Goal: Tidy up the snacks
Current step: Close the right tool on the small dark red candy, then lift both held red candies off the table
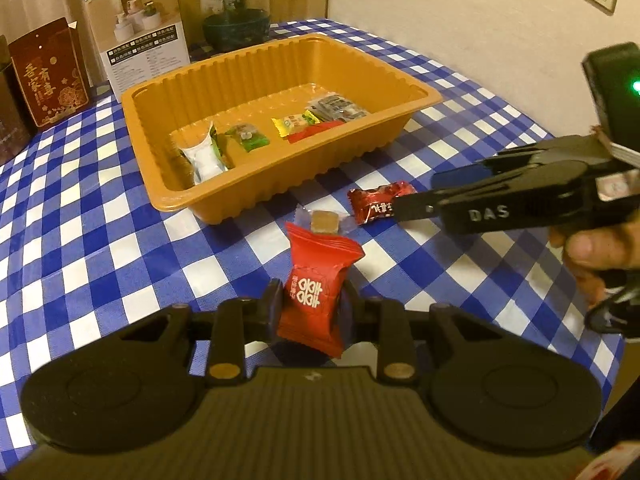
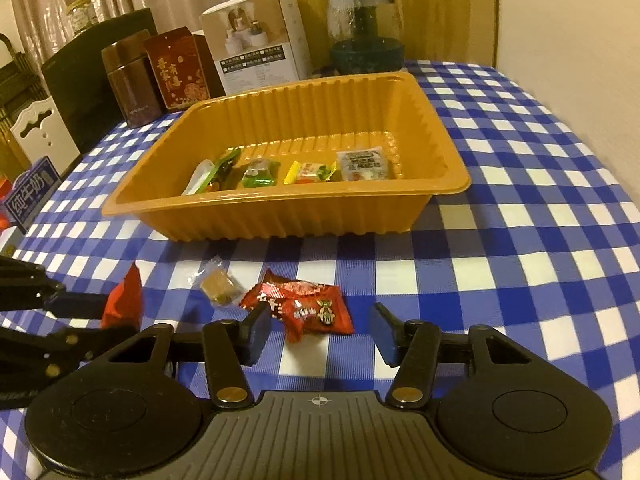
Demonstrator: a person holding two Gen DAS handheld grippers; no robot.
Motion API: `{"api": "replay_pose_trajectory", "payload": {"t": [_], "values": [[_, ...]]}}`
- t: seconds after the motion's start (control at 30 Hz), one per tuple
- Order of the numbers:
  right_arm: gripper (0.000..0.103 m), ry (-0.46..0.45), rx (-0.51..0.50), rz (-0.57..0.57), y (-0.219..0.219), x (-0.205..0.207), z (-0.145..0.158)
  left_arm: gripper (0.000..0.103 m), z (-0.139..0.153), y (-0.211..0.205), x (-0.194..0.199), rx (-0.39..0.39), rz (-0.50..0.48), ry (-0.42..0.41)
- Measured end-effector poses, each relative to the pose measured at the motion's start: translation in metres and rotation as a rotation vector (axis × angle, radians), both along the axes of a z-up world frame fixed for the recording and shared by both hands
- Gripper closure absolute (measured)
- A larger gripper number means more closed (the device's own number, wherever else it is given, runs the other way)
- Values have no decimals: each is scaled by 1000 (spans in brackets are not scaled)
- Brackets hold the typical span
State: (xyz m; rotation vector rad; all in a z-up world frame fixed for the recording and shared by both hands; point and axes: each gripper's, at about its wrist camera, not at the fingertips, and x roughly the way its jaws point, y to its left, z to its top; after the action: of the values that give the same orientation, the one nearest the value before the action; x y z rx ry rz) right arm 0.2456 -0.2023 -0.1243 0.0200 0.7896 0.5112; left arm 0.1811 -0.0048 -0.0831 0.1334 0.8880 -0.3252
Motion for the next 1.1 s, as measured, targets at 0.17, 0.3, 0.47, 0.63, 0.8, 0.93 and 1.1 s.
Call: {"api": "replay_pose_trajectory", "payload": {"t": [0.17, 0.3, 0.47, 0.63, 0.8, 0.93, 1.1], "values": [[52, 13, 17, 0, 0, 6, -4, 76, -1, 0, 1, -4, 4, 3], [65, 8, 22, 10, 0, 7, -5, 76, -1, 1, 2, -5, 6, 8], [75, 23, 6, 13, 2, 2, -4, 76, -3, 1, 1, -6, 11, 16], [76, 25, -2, -19, -3, -10, 4, 76, -2, -3, -4, 9, 17, 28], [76, 32, -5, -37, -2, -32, 15, 76, 3, -5, -12, 8, 45, 41], [76, 45, 3, -64, -4, -53, 22, 76, 10, -7, -20, 8, 73, 49], [76, 68, 12, -102, -7, -74, 29, 76, 21, -9, -33, 12, 115, 58]]}}
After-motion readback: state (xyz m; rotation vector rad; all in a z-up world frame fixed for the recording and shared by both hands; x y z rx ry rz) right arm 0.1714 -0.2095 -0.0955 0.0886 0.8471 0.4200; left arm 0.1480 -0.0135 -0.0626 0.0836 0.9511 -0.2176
